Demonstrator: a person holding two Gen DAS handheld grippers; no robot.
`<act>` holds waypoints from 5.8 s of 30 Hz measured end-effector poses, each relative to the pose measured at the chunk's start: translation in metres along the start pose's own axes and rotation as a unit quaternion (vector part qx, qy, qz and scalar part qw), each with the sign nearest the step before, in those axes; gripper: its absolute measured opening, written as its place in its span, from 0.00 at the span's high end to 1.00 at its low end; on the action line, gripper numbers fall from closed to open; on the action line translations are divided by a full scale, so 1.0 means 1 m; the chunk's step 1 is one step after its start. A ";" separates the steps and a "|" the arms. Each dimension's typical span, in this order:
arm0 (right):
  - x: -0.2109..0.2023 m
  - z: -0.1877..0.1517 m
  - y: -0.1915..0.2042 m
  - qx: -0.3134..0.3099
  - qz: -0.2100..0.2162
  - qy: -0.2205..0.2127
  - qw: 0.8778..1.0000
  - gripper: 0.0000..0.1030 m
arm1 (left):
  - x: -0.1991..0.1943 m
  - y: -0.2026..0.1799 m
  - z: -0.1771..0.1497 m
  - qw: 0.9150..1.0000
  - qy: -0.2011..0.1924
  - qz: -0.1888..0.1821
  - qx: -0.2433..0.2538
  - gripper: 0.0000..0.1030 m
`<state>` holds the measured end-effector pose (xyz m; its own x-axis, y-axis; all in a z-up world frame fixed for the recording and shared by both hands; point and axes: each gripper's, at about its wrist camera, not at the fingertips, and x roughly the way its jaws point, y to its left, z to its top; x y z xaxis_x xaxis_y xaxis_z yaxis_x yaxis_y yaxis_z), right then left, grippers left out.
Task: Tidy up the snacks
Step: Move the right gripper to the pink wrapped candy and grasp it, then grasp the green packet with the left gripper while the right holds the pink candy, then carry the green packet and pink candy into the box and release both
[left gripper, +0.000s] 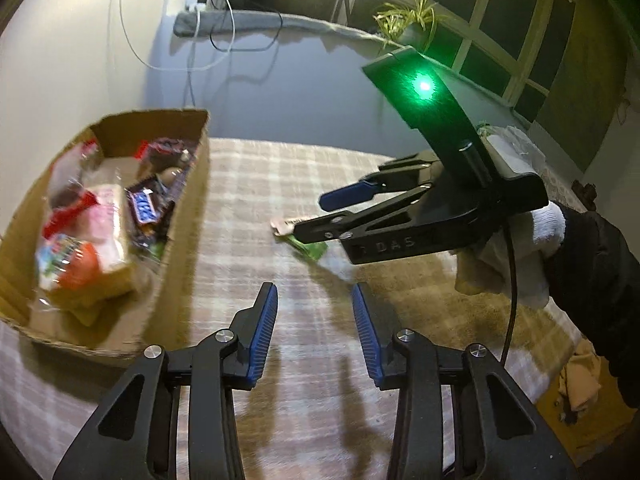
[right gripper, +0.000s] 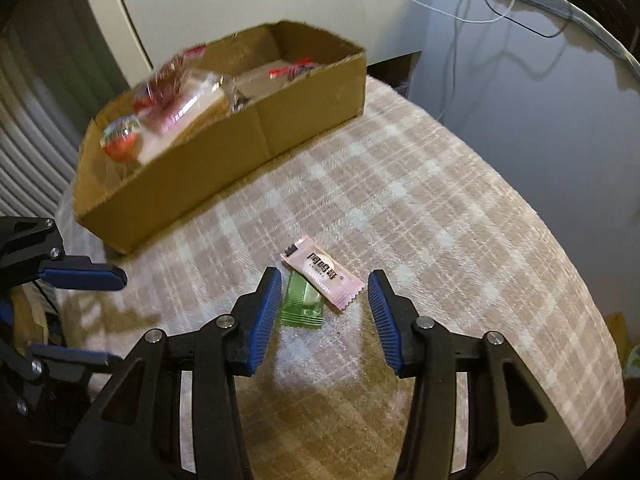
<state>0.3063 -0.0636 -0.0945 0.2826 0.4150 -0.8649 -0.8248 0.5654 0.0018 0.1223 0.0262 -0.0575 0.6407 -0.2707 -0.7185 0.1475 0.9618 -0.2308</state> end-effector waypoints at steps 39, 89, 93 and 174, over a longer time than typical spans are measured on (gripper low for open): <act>0.005 -0.021 -0.058 0.076 -0.018 -0.032 0.996 0.78 | 0.086 -0.013 0.034 0.998 0.056 0.015 -0.001 0.68; -0.037 -0.091 -0.106 0.156 -0.061 -0.059 0.984 0.78 | 0.155 -0.054 0.088 0.991 0.056 0.085 0.089 0.62; -0.037 -0.089 -0.102 0.152 -0.068 -0.056 0.985 0.78 | 0.151 -0.055 0.084 0.990 0.050 0.090 0.098 0.73; -0.091 -0.032 -0.026 0.113 -0.091 -0.116 0.983 0.79 | 0.019 -0.026 0.082 0.994 -0.059 0.081 0.051 0.77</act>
<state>0.2865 -0.1387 -0.0315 0.5417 0.4285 -0.7232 -0.6272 0.7788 -0.0083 0.1923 -0.0004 -0.0116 0.7450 -0.1109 -0.6578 0.1069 0.9932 -0.0464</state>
